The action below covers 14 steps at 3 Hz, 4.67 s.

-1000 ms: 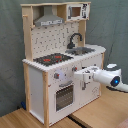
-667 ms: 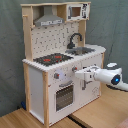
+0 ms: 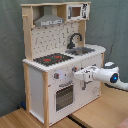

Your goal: Play with the kitchen

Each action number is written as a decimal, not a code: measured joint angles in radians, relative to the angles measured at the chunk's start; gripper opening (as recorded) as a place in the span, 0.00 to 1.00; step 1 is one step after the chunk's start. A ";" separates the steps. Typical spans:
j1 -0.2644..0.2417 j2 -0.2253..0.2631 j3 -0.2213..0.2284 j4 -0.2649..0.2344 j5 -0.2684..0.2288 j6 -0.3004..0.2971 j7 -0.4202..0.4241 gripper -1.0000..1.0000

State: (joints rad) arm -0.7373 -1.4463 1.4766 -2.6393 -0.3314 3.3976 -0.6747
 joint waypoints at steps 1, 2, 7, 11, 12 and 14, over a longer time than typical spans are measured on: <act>-0.071 0.000 0.000 0.027 0.000 0.067 -0.023 1.00; -0.096 0.000 0.015 0.083 0.000 -0.013 0.000 1.00; -0.081 0.000 0.015 0.094 0.003 -0.073 0.297 0.00; -0.081 0.000 0.014 0.088 0.011 -0.054 0.731 0.00; -0.081 0.000 0.014 0.087 0.012 -0.051 0.833 0.00; -0.081 0.000 0.017 0.089 0.012 -0.038 0.883 1.00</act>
State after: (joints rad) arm -0.8181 -1.4462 1.4938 -2.5505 -0.3190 3.3593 0.2086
